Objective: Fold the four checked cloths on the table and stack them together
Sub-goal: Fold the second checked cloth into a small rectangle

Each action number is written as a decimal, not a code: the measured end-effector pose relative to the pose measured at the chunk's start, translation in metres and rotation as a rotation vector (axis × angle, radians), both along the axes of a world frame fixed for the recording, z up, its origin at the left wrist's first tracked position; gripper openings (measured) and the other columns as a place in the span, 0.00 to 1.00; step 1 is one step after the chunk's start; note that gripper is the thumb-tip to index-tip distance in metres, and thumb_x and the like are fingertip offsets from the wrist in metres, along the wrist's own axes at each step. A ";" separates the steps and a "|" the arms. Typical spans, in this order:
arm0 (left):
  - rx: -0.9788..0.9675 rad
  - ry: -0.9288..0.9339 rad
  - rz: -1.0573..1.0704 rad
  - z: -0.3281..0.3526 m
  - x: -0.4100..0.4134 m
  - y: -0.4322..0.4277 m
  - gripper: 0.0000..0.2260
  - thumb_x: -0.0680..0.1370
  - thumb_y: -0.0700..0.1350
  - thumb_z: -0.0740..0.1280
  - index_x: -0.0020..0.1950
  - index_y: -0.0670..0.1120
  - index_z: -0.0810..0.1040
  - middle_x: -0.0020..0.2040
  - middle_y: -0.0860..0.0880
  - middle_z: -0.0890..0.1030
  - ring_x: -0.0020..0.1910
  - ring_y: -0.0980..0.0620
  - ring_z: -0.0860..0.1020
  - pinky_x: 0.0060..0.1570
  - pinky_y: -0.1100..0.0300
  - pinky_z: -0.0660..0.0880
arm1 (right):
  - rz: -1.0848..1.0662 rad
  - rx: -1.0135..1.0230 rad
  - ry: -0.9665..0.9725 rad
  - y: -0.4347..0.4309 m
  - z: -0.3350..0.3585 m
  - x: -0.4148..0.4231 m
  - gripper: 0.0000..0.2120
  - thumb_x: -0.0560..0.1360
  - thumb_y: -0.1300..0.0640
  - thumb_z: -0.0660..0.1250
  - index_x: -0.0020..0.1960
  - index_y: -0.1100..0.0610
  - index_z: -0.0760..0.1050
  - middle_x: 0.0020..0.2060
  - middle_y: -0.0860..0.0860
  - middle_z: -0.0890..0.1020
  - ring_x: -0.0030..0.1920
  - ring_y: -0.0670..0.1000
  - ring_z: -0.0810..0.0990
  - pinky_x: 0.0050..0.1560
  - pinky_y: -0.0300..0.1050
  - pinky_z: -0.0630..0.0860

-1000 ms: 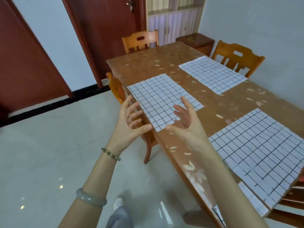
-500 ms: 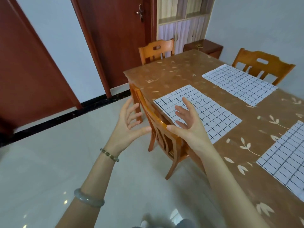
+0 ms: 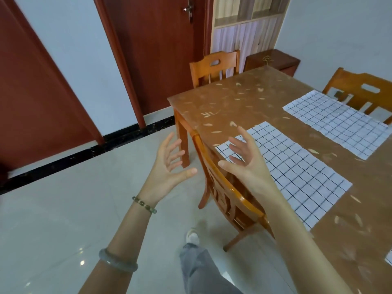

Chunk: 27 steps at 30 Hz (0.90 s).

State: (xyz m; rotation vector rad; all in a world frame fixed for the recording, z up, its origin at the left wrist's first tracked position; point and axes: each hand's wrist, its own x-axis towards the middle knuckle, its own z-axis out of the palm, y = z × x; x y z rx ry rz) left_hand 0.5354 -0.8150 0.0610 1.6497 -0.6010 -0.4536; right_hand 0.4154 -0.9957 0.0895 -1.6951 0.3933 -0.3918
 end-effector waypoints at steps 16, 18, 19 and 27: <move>0.036 0.000 -0.212 0.001 0.216 -0.144 0.47 0.67 0.51 0.77 0.77 0.55 0.52 0.72 0.54 0.65 0.66 0.59 0.71 0.61 0.65 0.72 | -0.152 0.053 0.007 -0.118 -0.008 0.186 0.44 0.68 0.59 0.77 0.75 0.42 0.57 0.67 0.44 0.72 0.67 0.41 0.70 0.67 0.47 0.70; 0.051 0.013 -0.257 -0.002 0.225 -0.162 0.47 0.66 0.51 0.76 0.77 0.55 0.52 0.72 0.55 0.65 0.65 0.60 0.72 0.62 0.63 0.72 | -0.208 0.063 0.022 -0.128 -0.010 0.189 0.44 0.67 0.59 0.77 0.75 0.42 0.57 0.67 0.44 0.73 0.66 0.40 0.71 0.67 0.47 0.70; 0.056 0.024 -0.284 -0.003 0.230 -0.172 0.47 0.66 0.51 0.76 0.77 0.55 0.52 0.71 0.56 0.66 0.64 0.61 0.72 0.63 0.62 0.72 | -0.242 0.072 0.029 -0.134 -0.011 0.189 0.44 0.67 0.59 0.77 0.75 0.42 0.57 0.66 0.45 0.73 0.65 0.39 0.71 0.67 0.46 0.70; 0.088 0.044 -0.574 -0.017 0.247 -0.250 0.48 0.63 0.56 0.76 0.77 0.55 0.53 0.71 0.57 0.66 0.64 0.60 0.72 0.65 0.57 0.71 | -0.559 0.100 0.075 -0.160 -0.023 0.166 0.43 0.67 0.59 0.77 0.75 0.43 0.59 0.66 0.45 0.73 0.65 0.42 0.72 0.67 0.47 0.71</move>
